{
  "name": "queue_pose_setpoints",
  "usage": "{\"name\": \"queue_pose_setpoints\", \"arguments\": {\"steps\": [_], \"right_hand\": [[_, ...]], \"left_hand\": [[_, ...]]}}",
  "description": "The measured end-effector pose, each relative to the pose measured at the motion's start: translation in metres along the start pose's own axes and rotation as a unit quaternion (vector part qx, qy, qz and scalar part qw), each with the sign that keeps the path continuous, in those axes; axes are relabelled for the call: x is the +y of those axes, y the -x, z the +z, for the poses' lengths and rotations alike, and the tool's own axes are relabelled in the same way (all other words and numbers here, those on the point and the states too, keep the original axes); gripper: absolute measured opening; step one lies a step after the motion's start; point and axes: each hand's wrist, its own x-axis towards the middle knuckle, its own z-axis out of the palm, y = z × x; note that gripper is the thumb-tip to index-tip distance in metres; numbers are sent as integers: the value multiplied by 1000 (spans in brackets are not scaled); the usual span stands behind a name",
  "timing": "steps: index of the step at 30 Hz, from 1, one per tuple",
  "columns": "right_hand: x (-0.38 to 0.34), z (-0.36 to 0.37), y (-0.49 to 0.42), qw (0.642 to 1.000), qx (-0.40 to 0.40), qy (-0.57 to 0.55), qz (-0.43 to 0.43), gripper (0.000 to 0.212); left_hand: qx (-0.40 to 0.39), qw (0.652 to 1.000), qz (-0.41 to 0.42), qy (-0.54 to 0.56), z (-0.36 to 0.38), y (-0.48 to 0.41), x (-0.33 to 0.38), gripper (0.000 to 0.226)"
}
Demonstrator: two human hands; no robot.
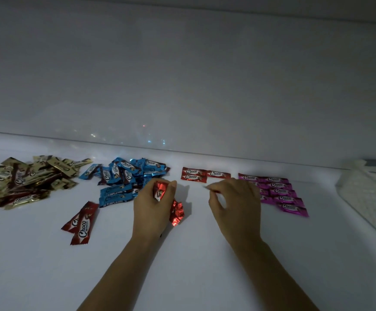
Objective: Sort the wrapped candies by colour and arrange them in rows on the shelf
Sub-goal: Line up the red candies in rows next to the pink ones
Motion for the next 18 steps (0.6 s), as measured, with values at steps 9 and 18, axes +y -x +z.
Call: {"name": "queue_pose_setpoints", "arguments": {"steps": [9, 18], "right_hand": [[0, 10, 4, 967, -246, 32, 62, 49], [7, 25, -1, 950, -292, 22, 108, 59]], "left_hand": [[4, 1000, -6, -1, 1, 0, 1, 3], [8, 1000, -2, -4, 1, -2, -1, 6]]}}
